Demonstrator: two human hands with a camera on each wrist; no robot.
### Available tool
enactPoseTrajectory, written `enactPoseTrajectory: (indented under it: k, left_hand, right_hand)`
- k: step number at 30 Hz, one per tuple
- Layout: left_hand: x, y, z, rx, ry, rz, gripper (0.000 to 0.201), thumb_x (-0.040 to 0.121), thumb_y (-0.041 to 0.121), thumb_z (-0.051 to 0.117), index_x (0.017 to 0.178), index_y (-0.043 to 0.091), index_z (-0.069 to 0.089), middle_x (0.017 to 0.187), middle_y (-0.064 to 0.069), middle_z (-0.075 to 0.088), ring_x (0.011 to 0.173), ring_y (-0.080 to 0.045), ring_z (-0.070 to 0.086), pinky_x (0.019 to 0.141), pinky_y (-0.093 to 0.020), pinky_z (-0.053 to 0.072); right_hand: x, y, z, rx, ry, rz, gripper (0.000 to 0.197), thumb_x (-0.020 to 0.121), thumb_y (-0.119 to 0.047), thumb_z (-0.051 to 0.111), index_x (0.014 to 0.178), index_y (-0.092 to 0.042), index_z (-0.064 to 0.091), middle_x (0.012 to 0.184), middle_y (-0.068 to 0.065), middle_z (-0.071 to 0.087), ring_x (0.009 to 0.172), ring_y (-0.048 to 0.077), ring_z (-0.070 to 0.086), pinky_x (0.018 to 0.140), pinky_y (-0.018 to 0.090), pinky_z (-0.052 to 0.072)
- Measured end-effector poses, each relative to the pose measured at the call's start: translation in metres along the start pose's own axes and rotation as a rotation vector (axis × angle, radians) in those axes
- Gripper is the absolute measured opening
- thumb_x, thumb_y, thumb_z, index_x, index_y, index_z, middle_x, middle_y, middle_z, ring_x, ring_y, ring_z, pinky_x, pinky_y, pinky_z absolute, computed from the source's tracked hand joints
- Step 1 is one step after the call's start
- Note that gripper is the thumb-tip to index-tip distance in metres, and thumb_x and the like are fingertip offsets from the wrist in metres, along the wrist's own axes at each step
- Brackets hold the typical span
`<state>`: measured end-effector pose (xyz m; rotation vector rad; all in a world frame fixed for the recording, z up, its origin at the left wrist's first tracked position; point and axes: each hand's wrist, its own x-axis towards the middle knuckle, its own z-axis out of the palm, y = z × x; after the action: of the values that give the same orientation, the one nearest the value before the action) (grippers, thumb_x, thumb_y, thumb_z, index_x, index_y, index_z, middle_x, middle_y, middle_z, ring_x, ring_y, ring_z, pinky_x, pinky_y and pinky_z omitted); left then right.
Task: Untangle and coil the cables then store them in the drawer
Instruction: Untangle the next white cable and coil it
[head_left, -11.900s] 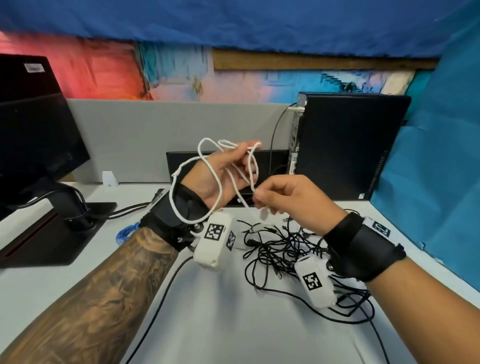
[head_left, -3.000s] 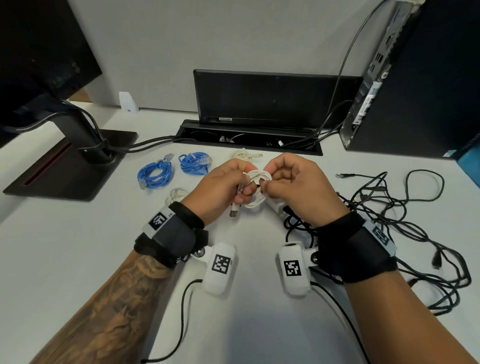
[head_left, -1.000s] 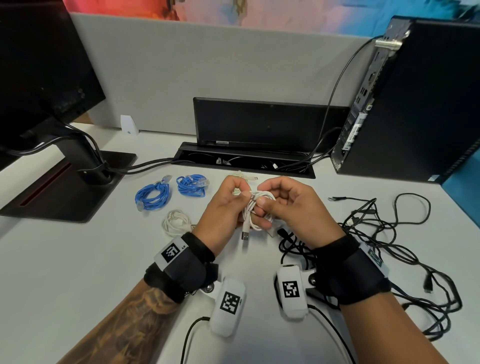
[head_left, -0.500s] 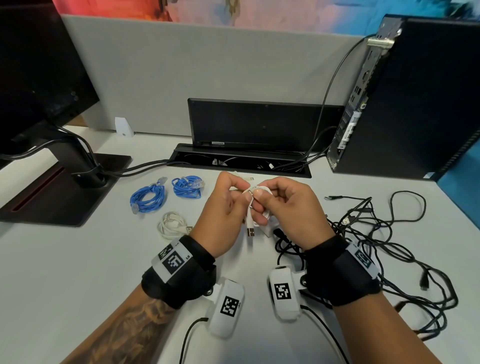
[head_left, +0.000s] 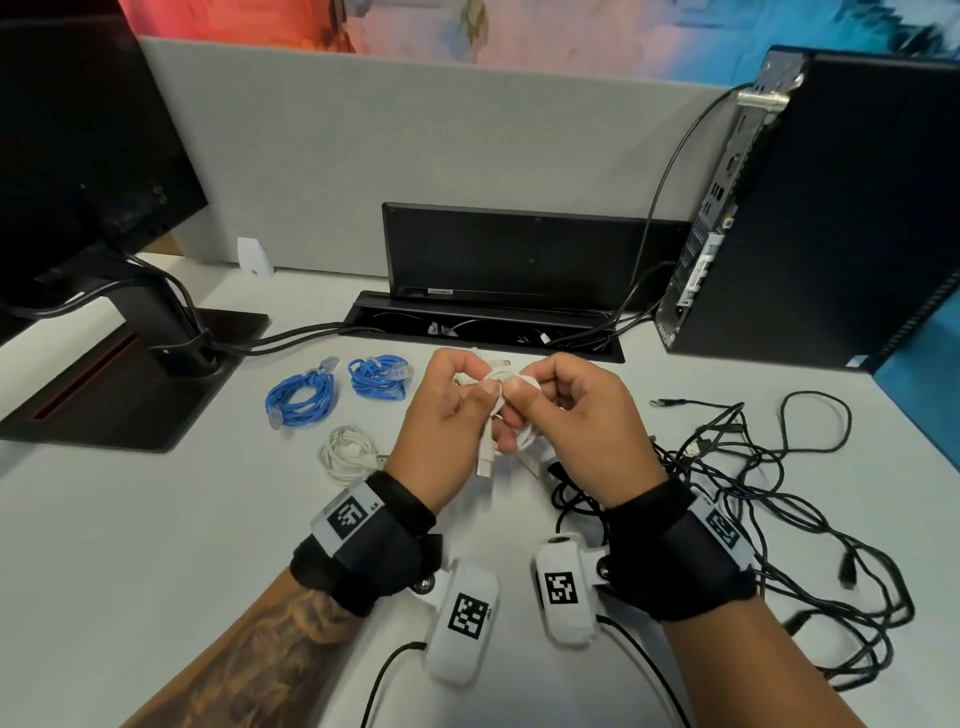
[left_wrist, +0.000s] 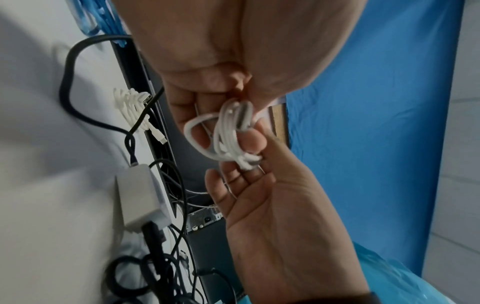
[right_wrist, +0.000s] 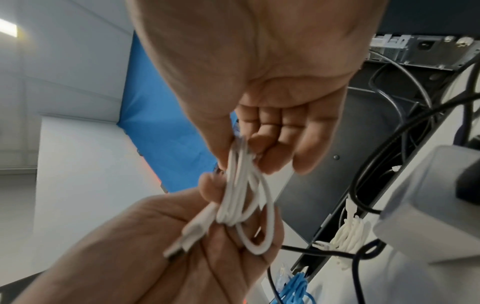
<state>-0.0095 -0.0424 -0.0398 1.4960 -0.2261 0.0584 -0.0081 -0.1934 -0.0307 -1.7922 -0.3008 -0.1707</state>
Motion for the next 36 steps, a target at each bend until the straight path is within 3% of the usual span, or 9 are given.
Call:
enactPoseTrajectory:
  k: [4,9,13,16,19,23,27,31,36]
  left_hand:
    - [0.001,-0.001,-0.004,0.018,0.02,0.014,0.01,0.103,0.004,0.045,0.097,0.012,0.044,0.063,-0.012,0.063,0.051,-0.02,0.058,0.052,-0.029,0.047]
    - [0.001,-0.002,-0.004,0.068,-0.039,0.105,0.007,0.101,-0.002,0.047,0.097,0.003,0.046,0.078,-0.017,0.067,0.06,-0.021,0.064,0.061,-0.027,0.053]
    - [-0.003,-0.003,0.002,0.061,-0.036,0.151,0.004,0.099,-0.007,0.046,0.098,-0.004,0.048,0.077,-0.018,0.065,0.061,-0.017,0.063,0.062,-0.019,0.048]
    - [-0.002,-0.005,0.003,0.04,-0.059,0.098,0.005,0.103,0.001,0.044,0.102,0.006,0.044,0.075,-0.009,0.063,0.06,-0.018,0.058,0.067,-0.029,0.051]
    - [-0.002,-0.006,0.003,0.0,-0.059,0.029,0.005,0.104,0.006,0.042,0.105,0.011,0.042,0.07,-0.003,0.054,0.057,-0.013,0.046,0.058,-0.024,0.043]
    - [-0.001,-0.004,0.002,-0.009,-0.094,0.025,0.004,0.103,0.008,0.046,0.106,0.008,0.044,0.062,0.009,0.054,0.055,-0.005,0.048,0.056,-0.02,0.04]
    - [0.0,-0.009,-0.001,0.045,-0.187,0.023,0.017,0.094,0.022,0.057,0.105,0.016,0.045,0.08,0.0,0.063,0.072,-0.016,0.057,0.066,-0.033,0.046]
    - [0.003,-0.014,-0.003,0.102,-0.196,0.035,0.013,0.1,0.015,0.052,0.108,0.014,0.041,0.068,0.013,0.061,0.056,-0.004,0.047,0.057,-0.022,0.037]
    - [0.006,-0.007,-0.002,-0.003,-0.283,-0.057,0.033,0.098,0.03,0.047,0.113,0.001,0.052,0.065,0.015,0.049,0.059,-0.004,0.04,0.057,-0.018,0.035]
  right_hand:
    - [0.003,0.007,0.0,-0.103,-0.004,0.015,0.006,0.095,-0.017,0.066,0.094,-0.014,0.072,0.075,0.005,0.075,0.073,0.027,0.072,0.075,0.042,0.06]
    - [0.001,0.003,-0.004,-0.168,-0.02,0.054,0.015,0.1,-0.02,0.061,0.09,-0.015,0.071,0.068,-0.005,0.072,0.061,0.0,0.061,0.063,0.014,0.047]
    - [0.001,-0.002,-0.004,-0.187,-0.001,0.059,0.025,0.101,-0.028,0.059,0.082,-0.016,0.069,0.07,0.004,0.07,0.063,0.019,0.057,0.066,0.034,0.051]
    - [0.0,-0.006,-0.004,-0.128,-0.02,0.031,0.031,0.102,-0.03,0.058,0.082,-0.008,0.066,0.063,-0.002,0.072,0.062,0.021,0.062,0.066,0.032,0.051]
    - [0.0,-0.003,-0.006,-0.114,0.028,0.005,0.037,0.098,-0.036,0.063,0.077,-0.006,0.067,0.057,-0.009,0.063,0.055,0.011,0.052,0.058,0.026,0.046]
    - [0.001,-0.002,-0.005,-0.073,-0.009,-0.018,0.028,0.098,-0.04,0.064,0.081,-0.021,0.073,0.076,0.009,0.069,0.073,0.031,0.064,0.069,0.044,0.055]
    - [0.004,0.0,-0.009,-0.046,-0.006,0.002,0.021,0.099,-0.025,0.064,0.083,-0.019,0.076,0.08,-0.001,0.074,0.077,0.016,0.068,0.077,0.041,0.057]
    - [0.005,0.002,-0.014,-0.014,-0.047,-0.013,0.008,0.095,-0.019,0.07,0.091,-0.014,0.075,0.086,0.012,0.072,0.082,0.026,0.065,0.083,0.052,0.054]
    - [0.007,-0.001,-0.01,0.042,0.195,-0.027,0.013,0.097,-0.027,0.066,0.087,-0.018,0.066,0.083,0.004,0.066,0.079,0.021,0.06,0.081,0.05,0.054]
